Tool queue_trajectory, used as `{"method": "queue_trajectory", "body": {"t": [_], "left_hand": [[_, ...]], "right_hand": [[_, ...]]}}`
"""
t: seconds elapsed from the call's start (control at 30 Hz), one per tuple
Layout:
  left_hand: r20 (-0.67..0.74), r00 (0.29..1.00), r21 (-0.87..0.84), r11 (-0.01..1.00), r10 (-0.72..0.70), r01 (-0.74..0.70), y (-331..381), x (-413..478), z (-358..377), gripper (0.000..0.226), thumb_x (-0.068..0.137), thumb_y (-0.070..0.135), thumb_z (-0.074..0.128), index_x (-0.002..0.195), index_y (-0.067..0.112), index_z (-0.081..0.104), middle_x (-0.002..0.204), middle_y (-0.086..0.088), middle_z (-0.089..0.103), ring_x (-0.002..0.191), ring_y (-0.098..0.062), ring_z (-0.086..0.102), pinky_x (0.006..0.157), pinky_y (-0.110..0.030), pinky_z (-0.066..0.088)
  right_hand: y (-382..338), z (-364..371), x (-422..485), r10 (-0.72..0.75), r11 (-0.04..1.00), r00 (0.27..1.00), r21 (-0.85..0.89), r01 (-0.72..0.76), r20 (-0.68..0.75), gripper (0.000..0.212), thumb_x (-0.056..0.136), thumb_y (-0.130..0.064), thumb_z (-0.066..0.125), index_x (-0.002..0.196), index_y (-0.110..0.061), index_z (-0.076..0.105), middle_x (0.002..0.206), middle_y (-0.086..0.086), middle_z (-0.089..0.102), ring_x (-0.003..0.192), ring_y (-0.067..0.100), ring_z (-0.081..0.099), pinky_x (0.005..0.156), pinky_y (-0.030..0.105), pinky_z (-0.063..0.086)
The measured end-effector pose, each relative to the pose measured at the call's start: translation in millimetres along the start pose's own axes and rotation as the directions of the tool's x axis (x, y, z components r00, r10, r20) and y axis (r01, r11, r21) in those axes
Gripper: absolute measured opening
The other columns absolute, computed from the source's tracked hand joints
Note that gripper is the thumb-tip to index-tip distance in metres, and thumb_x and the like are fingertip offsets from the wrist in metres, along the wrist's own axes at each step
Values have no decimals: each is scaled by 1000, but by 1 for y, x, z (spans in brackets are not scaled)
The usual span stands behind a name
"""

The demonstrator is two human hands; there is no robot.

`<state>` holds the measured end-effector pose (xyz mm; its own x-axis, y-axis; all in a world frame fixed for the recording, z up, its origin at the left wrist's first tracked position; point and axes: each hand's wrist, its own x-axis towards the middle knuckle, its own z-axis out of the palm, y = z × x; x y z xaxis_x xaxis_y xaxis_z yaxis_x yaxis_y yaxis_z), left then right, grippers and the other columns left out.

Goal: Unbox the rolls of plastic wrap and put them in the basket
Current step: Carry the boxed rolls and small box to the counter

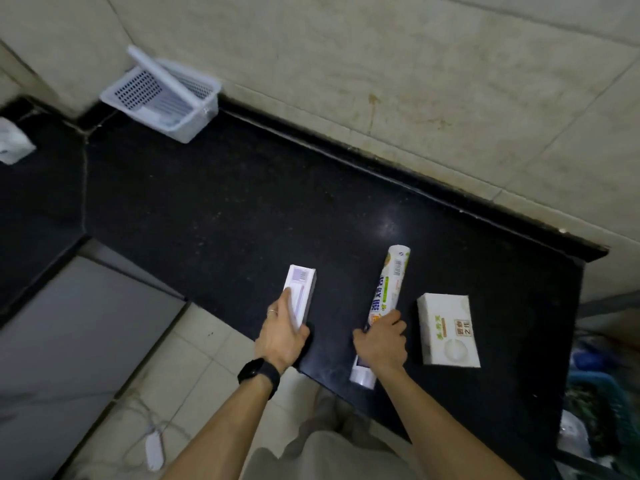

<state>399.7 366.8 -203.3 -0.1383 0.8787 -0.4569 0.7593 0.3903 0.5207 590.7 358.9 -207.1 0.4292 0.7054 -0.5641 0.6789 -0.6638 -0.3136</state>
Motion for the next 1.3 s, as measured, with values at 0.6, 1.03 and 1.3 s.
{"method": "queue_trajectory", "body": {"t": [0.6,1.03,1.3], "left_hand": [[-380,924,-159,987,-34,-28,-26,-37,-113,77,85,35,60,150,33,19,146,-1,42,123,-24,48,85,-32,42],[-728,661,-280,959,-183,-42,-192,-55,-333,75,88,43,59,151,36,20,152,4,40,129,-19,44,89,-31,40],[-737,642,-291,956,-210,-21,-283,-29,-431,77,83,53,56,149,41,19,150,4,41,122,-22,53,88,-37,47]], "right_hand": [[-86,-12,-38,-569,752,785,541,377,244,45,83,-28,71,120,-34,47,103,-6,67,76,14,71,61,24,56],[-321,63,-161,-902,422,415,456,784,121,48,81,-39,70,116,-56,42,111,-21,60,98,-2,62,71,17,52],[-421,113,-204,-915,384,396,449,807,70,63,84,-43,72,134,-52,35,119,-25,56,106,-1,61,81,24,56]]}}
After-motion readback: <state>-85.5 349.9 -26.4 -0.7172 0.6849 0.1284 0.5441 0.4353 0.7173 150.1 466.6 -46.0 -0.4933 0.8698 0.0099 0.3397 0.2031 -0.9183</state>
